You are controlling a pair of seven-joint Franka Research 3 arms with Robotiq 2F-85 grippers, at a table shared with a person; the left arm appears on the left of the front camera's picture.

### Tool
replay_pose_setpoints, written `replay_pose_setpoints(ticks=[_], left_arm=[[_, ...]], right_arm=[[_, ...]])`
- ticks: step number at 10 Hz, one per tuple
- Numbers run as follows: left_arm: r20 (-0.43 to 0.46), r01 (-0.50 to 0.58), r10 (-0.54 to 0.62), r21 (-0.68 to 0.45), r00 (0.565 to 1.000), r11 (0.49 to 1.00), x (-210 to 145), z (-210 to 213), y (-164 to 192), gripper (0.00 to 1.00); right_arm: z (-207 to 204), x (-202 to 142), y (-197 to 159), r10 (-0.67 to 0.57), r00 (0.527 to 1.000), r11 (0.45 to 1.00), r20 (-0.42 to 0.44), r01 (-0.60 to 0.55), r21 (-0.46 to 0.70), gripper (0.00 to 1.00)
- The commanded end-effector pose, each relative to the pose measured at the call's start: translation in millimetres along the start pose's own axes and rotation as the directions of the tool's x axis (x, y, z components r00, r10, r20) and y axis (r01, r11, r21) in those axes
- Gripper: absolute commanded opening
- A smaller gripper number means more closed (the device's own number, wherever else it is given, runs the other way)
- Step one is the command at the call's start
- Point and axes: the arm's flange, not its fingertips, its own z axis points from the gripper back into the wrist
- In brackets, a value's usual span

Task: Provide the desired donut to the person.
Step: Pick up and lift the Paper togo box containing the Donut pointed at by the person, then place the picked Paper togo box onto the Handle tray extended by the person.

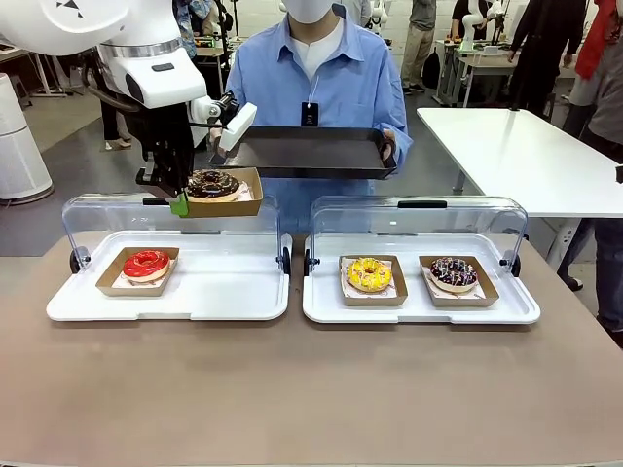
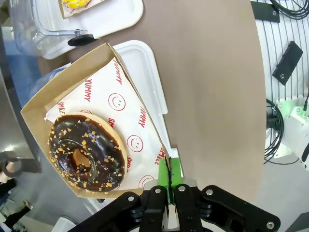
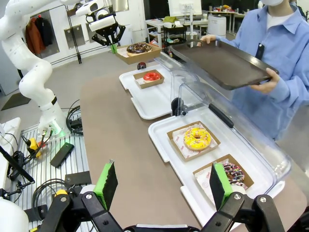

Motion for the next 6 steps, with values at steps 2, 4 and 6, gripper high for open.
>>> replay_pose_setpoints(ticks=[2, 4, 6], left_arm=[[0.000, -0.009, 0.009, 0.001, 1.000, 1.000, -1.9, 2.6, -3.3, 0.00], [0.000, -0.009, 0.009, 0.001, 1.000, 1.000, -1.9, 2.6, -3.3, 0.00], [0.000, -0.009, 0.009, 0.001, 1.000, 1.000, -1.9, 2.6, -3.3, 0.00]], right_arm=[[0.4, 2.6, -2.8, 0.014, 0.999, 1.000, 0.030, -0.014, 0.002, 1.00], [0.4, 2.6, -2.8, 0.014, 0.999, 1.000, 0.030, -0.014, 0.002, 1.00], [0.4, 2.6, -2.8, 0.014, 0.999, 1.000, 0.030, -0.014, 0.002, 1.00]])
